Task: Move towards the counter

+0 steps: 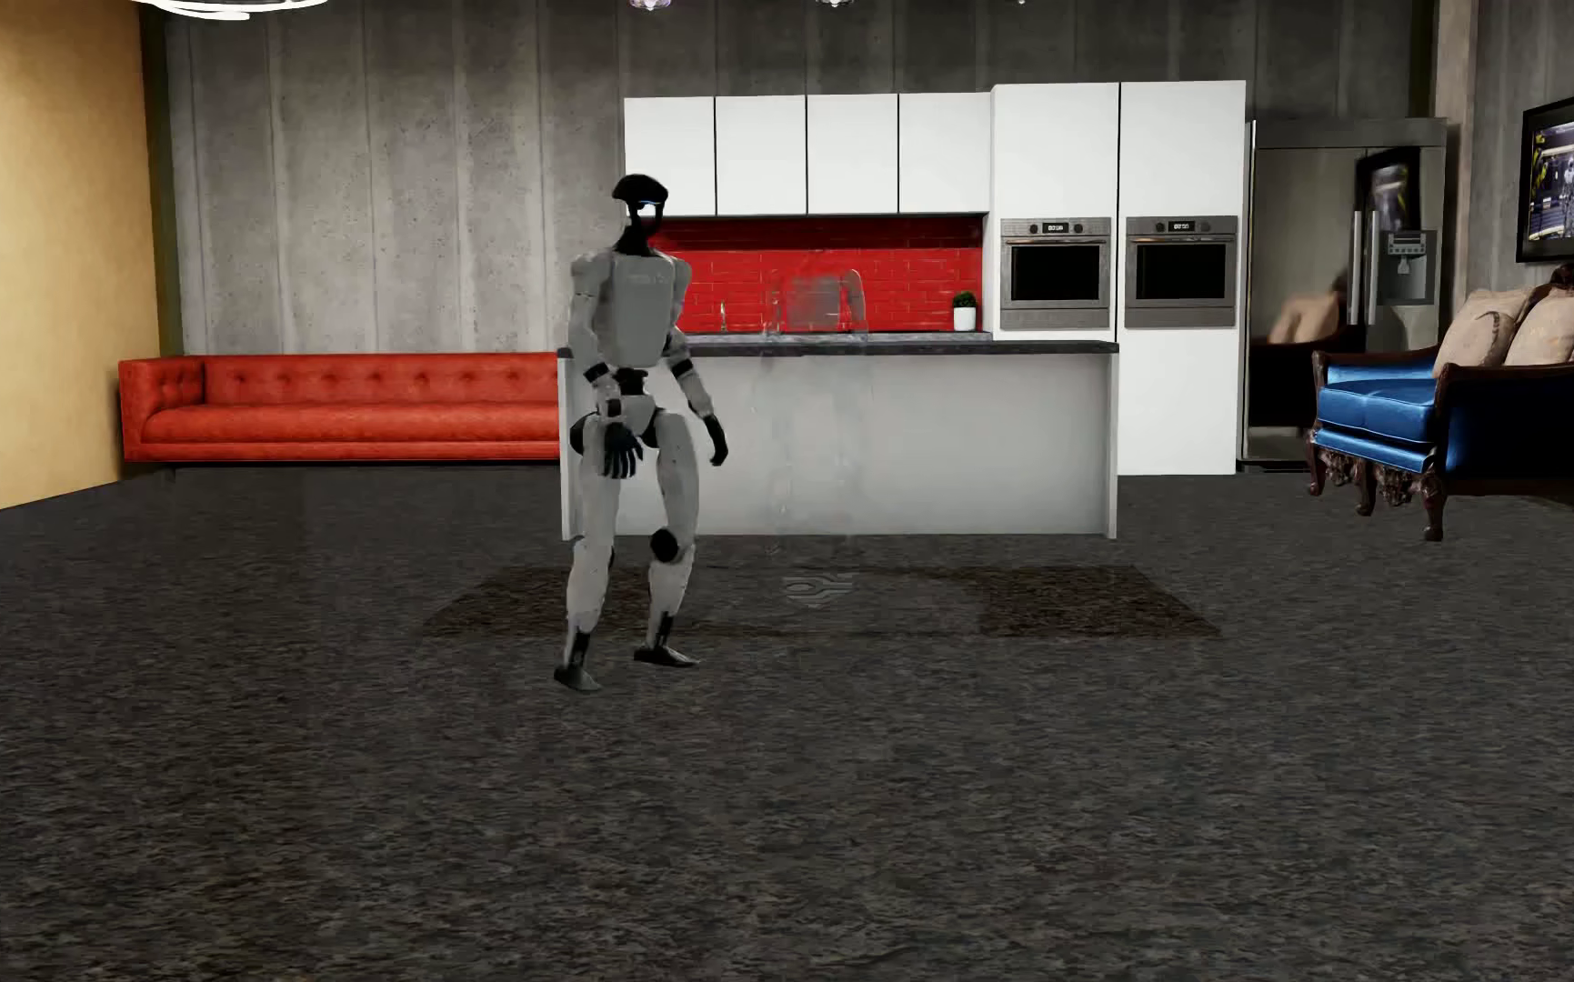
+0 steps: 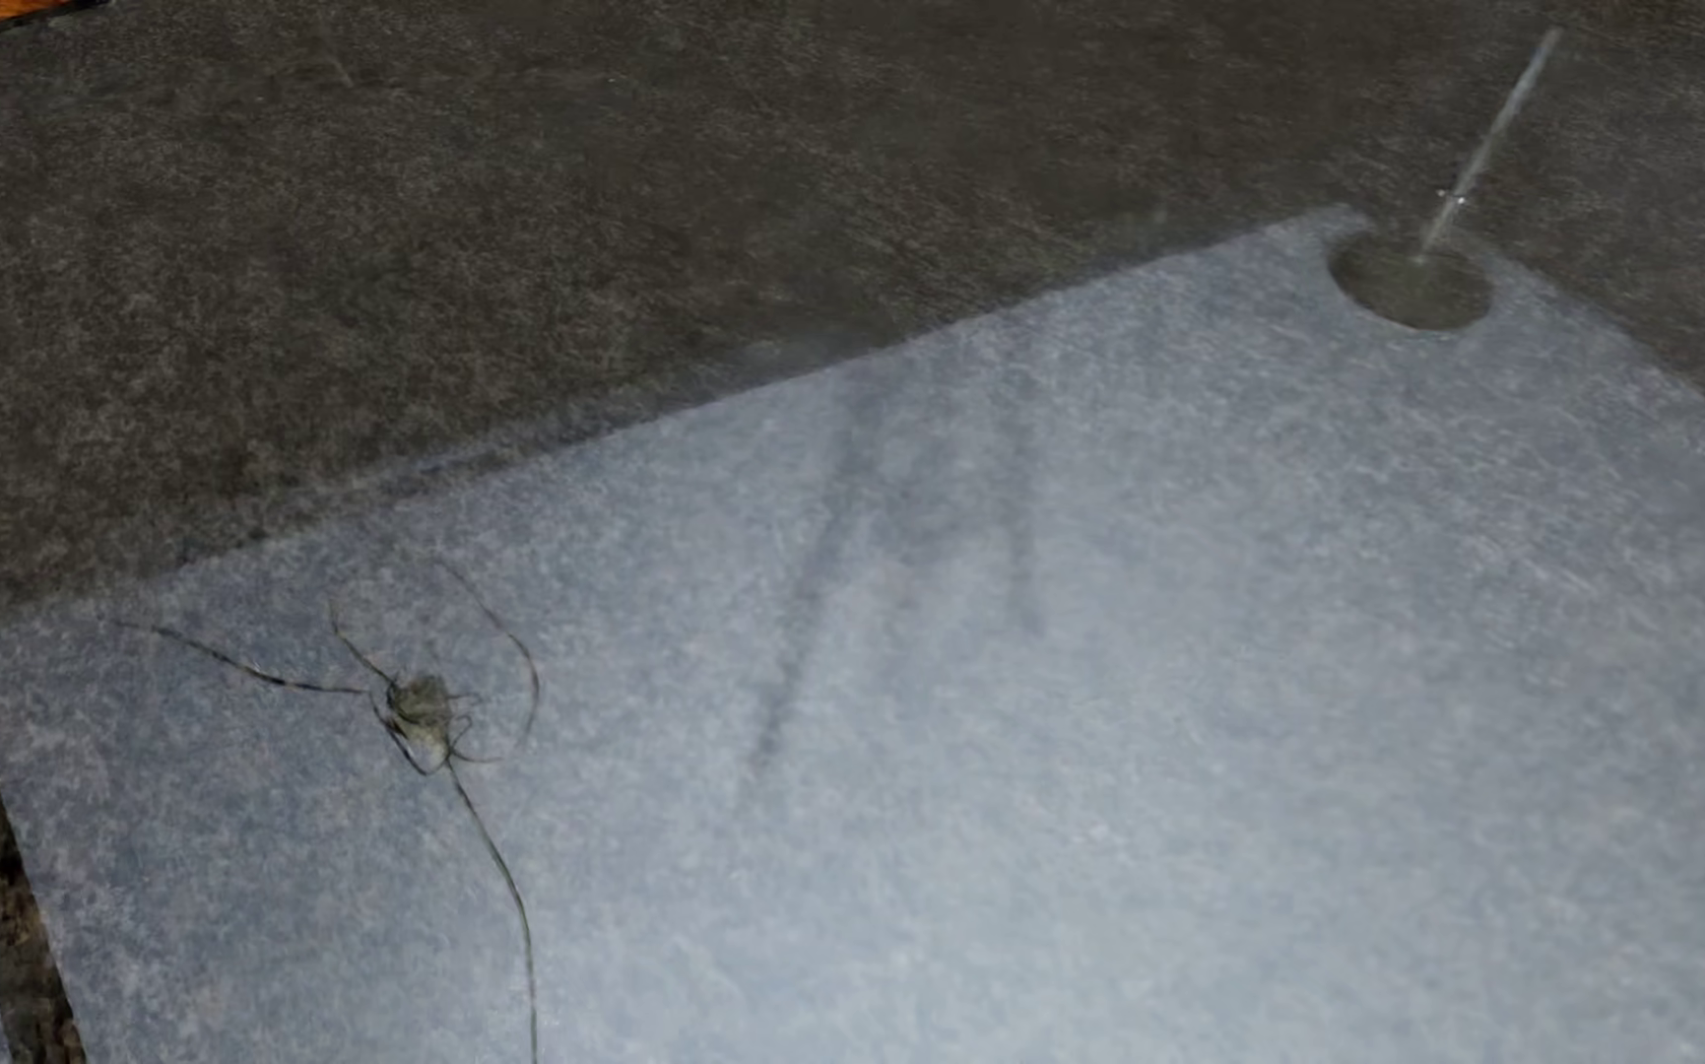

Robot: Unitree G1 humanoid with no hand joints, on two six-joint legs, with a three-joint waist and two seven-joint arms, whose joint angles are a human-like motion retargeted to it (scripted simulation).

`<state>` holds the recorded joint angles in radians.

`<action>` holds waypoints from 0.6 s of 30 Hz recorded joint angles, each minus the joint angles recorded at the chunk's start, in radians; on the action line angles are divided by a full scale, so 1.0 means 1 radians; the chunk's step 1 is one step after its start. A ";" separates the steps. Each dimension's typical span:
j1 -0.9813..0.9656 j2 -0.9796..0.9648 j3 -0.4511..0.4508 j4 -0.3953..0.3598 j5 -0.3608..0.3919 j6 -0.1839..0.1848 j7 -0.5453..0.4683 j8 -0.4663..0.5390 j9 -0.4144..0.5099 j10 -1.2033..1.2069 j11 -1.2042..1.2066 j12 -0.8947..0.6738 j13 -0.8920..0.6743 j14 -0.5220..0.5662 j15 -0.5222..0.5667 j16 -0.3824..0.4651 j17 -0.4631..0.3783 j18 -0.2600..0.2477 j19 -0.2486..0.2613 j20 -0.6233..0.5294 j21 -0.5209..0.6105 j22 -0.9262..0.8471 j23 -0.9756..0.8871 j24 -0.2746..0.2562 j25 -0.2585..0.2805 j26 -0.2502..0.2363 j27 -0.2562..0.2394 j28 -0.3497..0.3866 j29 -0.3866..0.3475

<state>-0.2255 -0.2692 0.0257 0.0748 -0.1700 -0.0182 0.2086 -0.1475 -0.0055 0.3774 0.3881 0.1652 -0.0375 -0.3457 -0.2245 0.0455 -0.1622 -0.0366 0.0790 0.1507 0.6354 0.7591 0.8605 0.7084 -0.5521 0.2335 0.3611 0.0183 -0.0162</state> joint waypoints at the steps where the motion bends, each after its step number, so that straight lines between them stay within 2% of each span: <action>1: -0.003 -0.001 0.000 0.001 -0.001 0.001 -0.003 -0.003 0.001 0.009 0.007 0.000 0.000 -0.001 -0.003 0.004 0.001 0.000 -0.001 -0.006 0.006 -0.004 0.005 0.000 0.000 -0.002 -0.001 0.001 -0.002; 5: -0.018 -0.006 -0.004 -0.003 -0.015 0.003 -0.033 -0.034 0.007 0.041 0.052 -0.006 0.016 0.004 -0.014 0.016 -0.006 -0.010 -0.007 -0.033 -0.014 -0.020 -0.006 -0.007 0.021 -0.013 -0.009 0.006 -0.035; 8: -0.060 -0.006 -0.003 -0.021 -0.045 0.004 -0.093 -0.101 0.013 0.073 0.074 -0.020 0.034 0.025 -0.016 0.015 -0.023 -0.030 -0.006 -0.045 -0.029 -0.046 -0.019 -0.015 0.026 -0.028 -0.007 0.011 -0.039; 9: -0.087 -0.003 -0.002 -0.034 -0.063 0.002 -0.123 -0.137 0.015 0.088 0.073 -0.029 0.042 0.039 -0.013 0.010 -0.030 -0.052 -0.004 -0.046 -0.036 -0.058 -0.019 -0.019 0.027 -0.034 -0.001 0.012 -0.037; 10: -0.115 0.000 -0.005 -0.041 -0.083 -0.001 -0.152 -0.177 0.016 0.109 0.075 -0.038 0.050 0.026 -0.014 0.008 -0.035 -0.143 0.000 -0.046 -0.041 -0.069 -0.016 -0.020 0.029 -0.035 0.002 0.017 -0.033; 11: -0.146 0.008 -0.012 -0.058 -0.103 -0.004 -0.173 -0.226 0.017 0.136 0.078 -0.040 0.061 -0.003 -0.021 0.014 -0.042 -0.208 0.005 -0.044 -0.039 -0.079 -0.010 -0.016 0.032 -0.045 0.004 0.014 -0.026; 12: -0.180 0.024 -0.028 -0.088 -0.126 -0.007 -0.164 -0.286 0.017 0.171 0.083 -0.043 0.074 -0.038 -0.032 0.020 -0.049 -0.211 0.014 -0.044 -0.034 -0.089 -0.003 -0.010 0.032 -0.056 0.006 0.008 -0.017; 13: -0.218 0.048 -0.047 -0.055 -0.147 -0.009 -0.102 -0.350 0.017 0.224 0.083 -0.046 0.089 -0.056 -0.041 0.024 -0.059 -0.212 0.024 -0.046 -0.035 -0.095 0.002 -0.001 0.038 -0.066 0.010 0.002 -0.010; 14: -0.231 0.079 -0.059 0.100 -0.159 -0.007 0.073 -0.412 0.015 0.289 0.070 -0.051 0.099 -0.062 -0.043 0.023 -0.062 -0.229 0.034 -0.043 -0.038 -0.091 0.003 0.006 0.044 -0.070 0.024 0.001 -0.005; 15: -0.201 0.111 -0.063 0.237 -0.164 0.000 0.288 -0.468 0.011 0.307 0.051 -0.053 0.111 -0.062 -0.034 0.021 -0.072 -0.110 0.047 -0.038 -0.045 -0.084 0.005 0.014 0.051 -0.076 0.035 0.010 -0.001; 16: -0.137 0.140 -0.064 0.334 -0.165 0.010 0.508 -0.520 0.006 0.276 0.040 -0.049 0.123 -0.063 -0.026 0.017 -0.080 0.017 0.062 -0.026 -0.066 -0.077 0.010 0.018 0.064 -0.076 0.049 0.029 -0.004; 17: -0.065 0.169 -0.062 0.377 -0.173 0.021 0.696 -0.564 0.001 0.201 0.035 -0.042 0.135 0.001 -0.017 0.009 -0.088 0.087 0.082 -0.012 -0.094 -0.068 0.016 0.017 0.079 -0.075 0.063 0.055 -0.013; 18: -0.041 0.198 -0.050 0.361 -0.187 0.027 0.726 -0.594 -0.002 0.164 0.030 -0.034 0.144 0.035 -0.002 -0.002 -0.101 0.077 0.103 0.002 -0.114 -0.056 0.022 0.012 0.086 -0.076 0.069 0.073 -0.017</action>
<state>-0.2670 -0.0714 -0.0247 0.4358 -0.3574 0.0084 0.9343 -0.7411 -0.0070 0.5412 0.4182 0.1313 0.1062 -0.3110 -0.2263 0.0432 -0.2628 0.0403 0.1820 0.1528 0.5212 0.7035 0.8823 0.7200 -0.4657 0.1572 0.4299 0.0910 -0.0329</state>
